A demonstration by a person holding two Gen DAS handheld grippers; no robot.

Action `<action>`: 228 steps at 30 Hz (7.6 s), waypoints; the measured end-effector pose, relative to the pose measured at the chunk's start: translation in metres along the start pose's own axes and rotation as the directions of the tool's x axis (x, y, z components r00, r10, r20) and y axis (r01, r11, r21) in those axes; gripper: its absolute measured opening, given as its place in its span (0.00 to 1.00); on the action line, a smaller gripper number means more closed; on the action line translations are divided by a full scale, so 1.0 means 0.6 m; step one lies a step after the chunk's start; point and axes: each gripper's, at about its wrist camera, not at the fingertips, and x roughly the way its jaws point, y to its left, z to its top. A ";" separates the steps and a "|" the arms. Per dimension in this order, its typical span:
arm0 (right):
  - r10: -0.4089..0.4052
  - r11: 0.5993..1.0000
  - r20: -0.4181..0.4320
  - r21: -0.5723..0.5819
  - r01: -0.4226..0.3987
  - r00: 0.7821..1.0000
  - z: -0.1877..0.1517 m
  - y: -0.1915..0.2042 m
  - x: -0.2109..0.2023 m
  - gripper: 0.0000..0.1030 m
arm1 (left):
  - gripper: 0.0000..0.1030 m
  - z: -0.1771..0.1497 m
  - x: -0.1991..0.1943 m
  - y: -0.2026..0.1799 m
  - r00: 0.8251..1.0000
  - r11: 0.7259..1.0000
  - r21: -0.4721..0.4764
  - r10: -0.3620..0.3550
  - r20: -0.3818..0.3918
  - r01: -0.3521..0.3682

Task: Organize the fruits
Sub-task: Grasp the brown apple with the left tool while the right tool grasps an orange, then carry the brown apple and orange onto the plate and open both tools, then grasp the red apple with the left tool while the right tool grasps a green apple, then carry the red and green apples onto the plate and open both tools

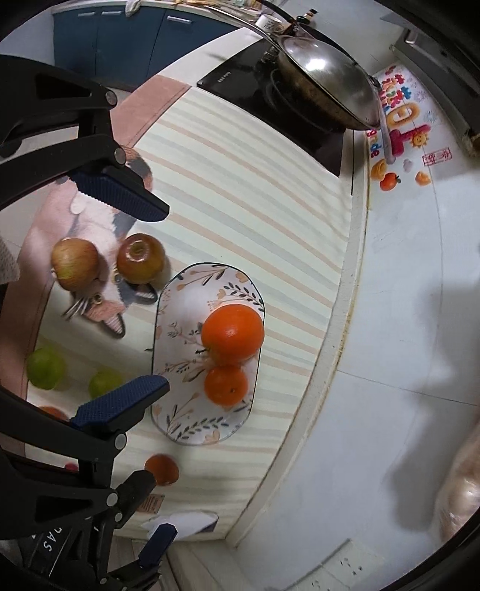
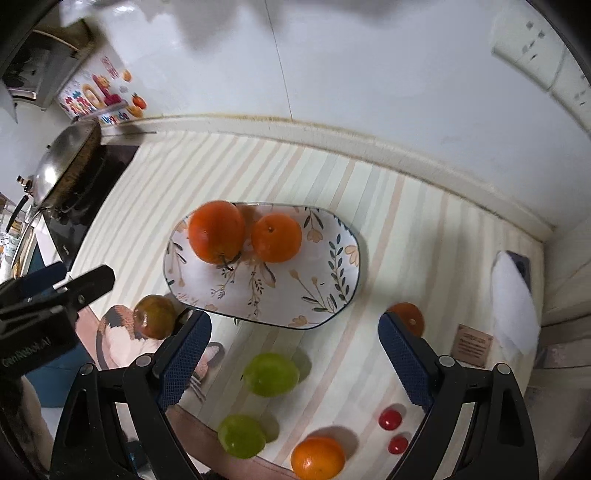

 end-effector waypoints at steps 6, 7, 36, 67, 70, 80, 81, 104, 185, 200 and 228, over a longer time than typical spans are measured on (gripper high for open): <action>0.014 1.000 0.050 -0.001 -0.014 0.999 -0.025 0.014 -0.066 0.91 | 0.83 -0.029 -0.048 0.007 0.999 1.000 -0.013 -0.008 0.043 0.009; 0.022 1.000 0.056 0.003 -0.022 0.998 -0.029 0.017 -0.078 0.91 | 0.83 -0.034 -0.055 0.008 0.999 1.000 -0.017 -0.010 0.047 0.011; 0.156 0.938 -0.421 0.348 0.000 0.894 -0.307 -0.108 0.179 0.91 | 0.83 -0.168 0.200 0.113 0.918 0.987 -0.154 -0.021 -0.396 -0.044; 0.095 0.977 -0.398 0.211 -0.010 0.913 -0.285 -0.078 0.185 0.66 | 0.61 -0.236 0.217 0.004 0.911 0.999 -0.046 -0.019 -0.412 0.000; 0.080 0.980 -0.379 0.200 -0.002 0.922 -0.283 -0.074 0.183 0.66 | 0.61 -0.226 0.206 0.001 0.914 0.998 -0.057 -0.037 -0.404 0.016; 0.165 0.966 -0.262 0.236 -0.102 0.951 -0.193 -0.075 0.133 0.66 | 0.61 -0.097 0.125 -0.018 0.951 0.991 -0.076 -0.124 -0.284 0.107; 0.182 0.964 -0.243 0.236 -0.124 0.953 -0.171 -0.069 0.128 0.66 | 0.61 -0.075 0.120 -0.017 0.954 0.991 -0.078 -0.128 -0.272 0.111; 0.222 0.972 -0.257 0.130 -0.194 0.941 0.041 0.052 0.329 0.66 | 0.62 0.082 0.303 0.049 0.931 0.992 -0.109 -0.092 -0.353 0.057; 0.180 0.977 -0.251 0.160 -0.143 0.951 -0.112 -0.021 0.182 0.90 | 0.83 -0.065 0.188 0.087 0.950 0.994 -0.087 0.036 -0.310 -0.066; 0.188 0.977 -0.340 0.157 -0.142 0.921 -0.112 0.010 0.286 0.70 | 0.61 -0.045 0.311 0.080 0.916 0.998 -0.018 0.042 -0.400 -0.053; 0.170 0.979 -0.292 0.161 -0.127 0.941 -0.160 -0.002 0.231 0.64 | 0.61 -0.123 0.190 0.024 0.938 0.995 -0.063 -0.094 -0.333 0.077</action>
